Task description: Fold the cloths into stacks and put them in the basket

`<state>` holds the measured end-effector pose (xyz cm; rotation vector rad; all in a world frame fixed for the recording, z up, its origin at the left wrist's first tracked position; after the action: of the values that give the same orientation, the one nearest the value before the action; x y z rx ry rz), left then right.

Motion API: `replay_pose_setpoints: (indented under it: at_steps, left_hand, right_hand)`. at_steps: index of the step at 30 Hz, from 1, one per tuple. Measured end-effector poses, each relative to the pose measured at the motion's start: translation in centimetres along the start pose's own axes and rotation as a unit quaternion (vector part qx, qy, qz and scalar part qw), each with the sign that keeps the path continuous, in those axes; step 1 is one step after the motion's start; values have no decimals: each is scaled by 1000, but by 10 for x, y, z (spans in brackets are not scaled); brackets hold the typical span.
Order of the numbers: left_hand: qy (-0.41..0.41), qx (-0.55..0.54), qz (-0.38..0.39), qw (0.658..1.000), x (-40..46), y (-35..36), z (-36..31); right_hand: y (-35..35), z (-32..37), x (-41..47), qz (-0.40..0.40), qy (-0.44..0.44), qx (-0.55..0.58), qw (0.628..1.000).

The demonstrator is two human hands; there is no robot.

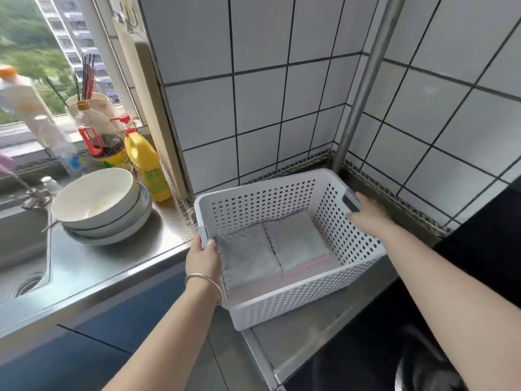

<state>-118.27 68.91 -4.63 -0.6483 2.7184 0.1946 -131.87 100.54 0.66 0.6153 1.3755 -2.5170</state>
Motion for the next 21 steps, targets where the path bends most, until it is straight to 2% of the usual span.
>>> replay_pose_setpoints:
  at_steps: [2, 6, 12, 15, 21]
  left_hand:
    - [-2, 0, -1, 1000, 4, 9, 2]
    - [3, 5, -4, 1000, 4, 34, 5]
    - [-9, -16, -25, 1000, 2, 66, 7]
    - [-15, -21, -25, 999, 3, 79, 5]
    - [-20, -25, -42, 999, -4, 91, 0]
  right_hand:
    - [2, -5, -7, -28, 24, -109, 993]
    - [10, -15, -24, -71, 5, -152, 986]
    - [38, -29, -38, -52, -41, -118, 991]
    - [34, -40, -33, -69, -58, -124, 988]
    - [25, -49, -15, -38, -63, -118, 990]
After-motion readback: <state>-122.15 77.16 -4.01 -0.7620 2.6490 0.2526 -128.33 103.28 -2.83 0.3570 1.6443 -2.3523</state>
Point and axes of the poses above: each hand's wrist, its own x-axis towards the middle knuckle, its own y-axis out of the palm, z = x × y, the point moved 5 cm from there along x, towards the middle knuckle, and after that the axes turned 13 degrees about z, right-handed, at the moved point
